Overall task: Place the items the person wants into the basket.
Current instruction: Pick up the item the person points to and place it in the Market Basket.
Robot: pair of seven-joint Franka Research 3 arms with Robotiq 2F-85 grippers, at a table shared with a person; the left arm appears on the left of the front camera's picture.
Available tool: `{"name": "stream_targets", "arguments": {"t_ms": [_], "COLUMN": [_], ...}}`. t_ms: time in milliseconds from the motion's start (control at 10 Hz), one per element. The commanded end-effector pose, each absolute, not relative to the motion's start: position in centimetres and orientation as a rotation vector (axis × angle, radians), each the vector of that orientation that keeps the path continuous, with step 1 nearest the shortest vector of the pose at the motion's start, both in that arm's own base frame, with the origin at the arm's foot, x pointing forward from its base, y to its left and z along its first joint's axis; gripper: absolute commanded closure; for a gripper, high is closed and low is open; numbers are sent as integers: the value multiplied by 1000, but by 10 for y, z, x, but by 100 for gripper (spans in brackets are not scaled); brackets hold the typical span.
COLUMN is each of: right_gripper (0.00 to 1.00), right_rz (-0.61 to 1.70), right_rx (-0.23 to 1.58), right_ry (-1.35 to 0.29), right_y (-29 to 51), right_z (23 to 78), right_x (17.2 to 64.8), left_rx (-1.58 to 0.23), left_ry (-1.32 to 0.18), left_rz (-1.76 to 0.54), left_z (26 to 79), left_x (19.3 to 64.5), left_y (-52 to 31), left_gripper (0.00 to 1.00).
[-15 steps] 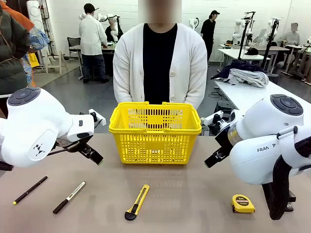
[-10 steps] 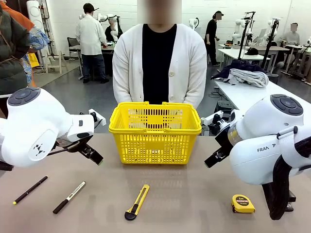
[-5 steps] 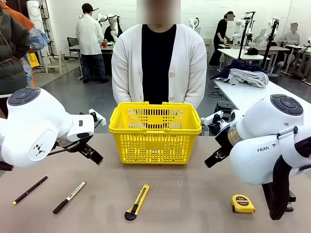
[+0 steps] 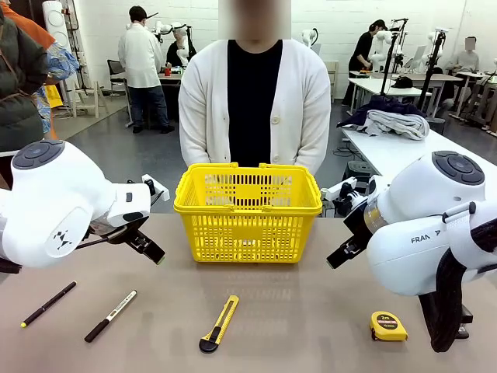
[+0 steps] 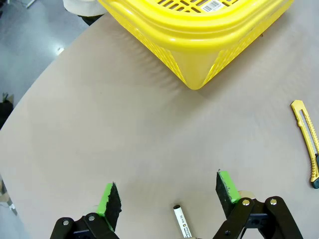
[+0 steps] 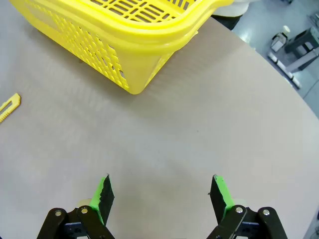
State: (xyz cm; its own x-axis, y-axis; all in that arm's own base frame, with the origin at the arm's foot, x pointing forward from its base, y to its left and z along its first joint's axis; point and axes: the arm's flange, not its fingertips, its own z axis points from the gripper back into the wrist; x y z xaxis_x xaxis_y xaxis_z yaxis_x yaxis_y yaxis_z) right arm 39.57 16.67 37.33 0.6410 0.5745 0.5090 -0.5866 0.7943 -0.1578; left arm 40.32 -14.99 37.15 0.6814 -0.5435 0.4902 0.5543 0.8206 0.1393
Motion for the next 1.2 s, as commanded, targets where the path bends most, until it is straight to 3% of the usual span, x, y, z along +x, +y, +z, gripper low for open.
{"name": "stream_targets", "arguments": {"t_ms": [0, 100, 200, 500, 800, 1100], "right_gripper": [0, 0, 0, 0, 0, 0], "right_rz": [662, 662, 647, 650, 655, 639], "right_rx": [23, 23, -55, -5, -32, -35], "right_ry": [-572, -572, -556, -571, -607, -626], "right_y": [167, 167, 161, 126, 114, 109], "right_z": [373, 373, 401, 507, 580, 589], "right_x": [396, 396, 381, 314, 260, 252], "left_rx": [-21, -21, 0, -12, 21, 7], "left_ry": [-544, -543, -522, -551, -596, -609], "left_rz": [-616, -616, -622, -681, -717, -693], "left_z": [371, 371, 403, 508, 573, 587], "left_x": [403, 403, 394, 357, 331, 324], "left_y": [-150, -150, -151, -150, -157, -155], "left_gripper": [0, 0, 0, 0, 0, 0]}}
